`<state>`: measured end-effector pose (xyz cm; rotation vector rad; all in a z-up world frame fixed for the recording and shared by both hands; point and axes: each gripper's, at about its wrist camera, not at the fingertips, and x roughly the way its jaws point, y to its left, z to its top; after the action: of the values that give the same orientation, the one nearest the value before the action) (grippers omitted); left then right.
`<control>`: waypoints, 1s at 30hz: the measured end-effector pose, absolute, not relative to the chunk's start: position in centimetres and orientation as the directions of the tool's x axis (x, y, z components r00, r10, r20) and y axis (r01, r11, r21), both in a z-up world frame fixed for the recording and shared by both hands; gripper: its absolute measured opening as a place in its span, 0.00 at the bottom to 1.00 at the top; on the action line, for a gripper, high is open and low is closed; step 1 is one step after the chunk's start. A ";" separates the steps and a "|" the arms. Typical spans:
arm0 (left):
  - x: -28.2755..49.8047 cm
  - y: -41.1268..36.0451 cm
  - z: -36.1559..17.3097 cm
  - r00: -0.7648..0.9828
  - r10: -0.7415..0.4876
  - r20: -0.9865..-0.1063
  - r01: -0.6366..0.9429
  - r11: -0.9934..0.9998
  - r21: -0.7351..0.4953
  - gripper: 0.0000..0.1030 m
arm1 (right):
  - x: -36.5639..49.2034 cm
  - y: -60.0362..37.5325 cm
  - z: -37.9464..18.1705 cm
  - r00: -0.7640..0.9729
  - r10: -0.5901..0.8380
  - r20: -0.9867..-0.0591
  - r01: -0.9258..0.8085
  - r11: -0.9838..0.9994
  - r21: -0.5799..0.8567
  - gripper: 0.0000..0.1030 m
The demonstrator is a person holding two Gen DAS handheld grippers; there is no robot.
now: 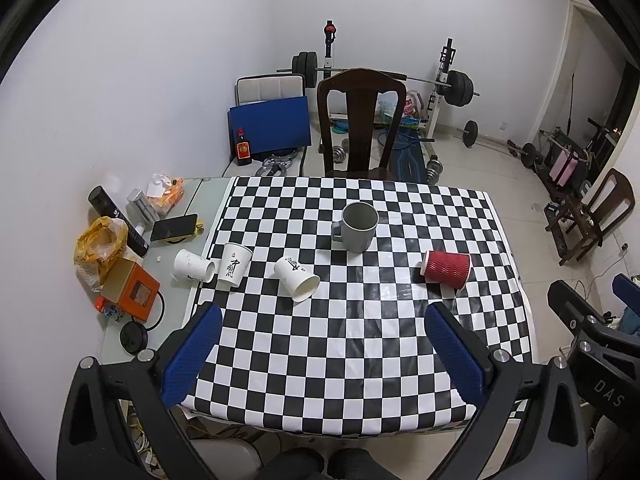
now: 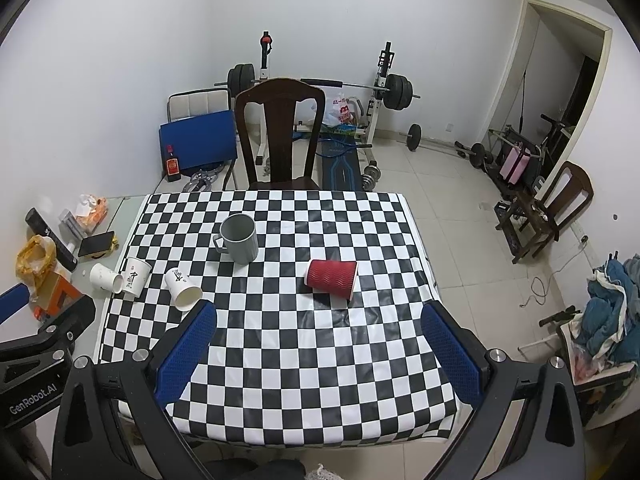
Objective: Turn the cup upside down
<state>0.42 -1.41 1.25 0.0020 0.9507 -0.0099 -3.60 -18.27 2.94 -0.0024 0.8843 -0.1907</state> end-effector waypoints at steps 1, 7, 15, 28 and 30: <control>0.5 -1.6 1.4 0.581 -0.008 -0.814 0.009 1.000 -0.003 1.00 | -3.4 -18.3 3.6 0.618 -0.165 -0.769 0.162 0.983 -0.082 1.00; 0.4 -1.5 1.3 0.584 -0.008 -0.812 0.009 1.000 -0.003 1.00 | -3.7 -18.3 3.8 0.620 -0.164 -0.767 0.162 0.984 -0.079 1.00; 0.3 -1.4 1.3 0.585 -0.010 -0.811 0.012 1.000 -0.004 1.00 | -3.8 -18.3 3.5 0.623 -0.164 -0.765 0.162 0.984 -0.078 1.00; 0.3 -1.3 1.3 0.587 -0.012 -0.809 0.013 1.000 -0.006 1.00 | -3.8 -18.2 3.9 0.625 -0.163 -0.764 0.164 0.984 -0.075 1.00; 0.3 -1.2 1.2 0.589 -0.011 -0.808 0.012 1.000 -0.005 1.00 | -3.9 -18.2 3.8 0.625 -0.162 -0.763 0.163 0.984 -0.076 1.00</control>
<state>0.26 -1.25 1.23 0.0013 0.9411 -0.0132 -3.86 -18.24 3.81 0.0004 0.8755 -0.1865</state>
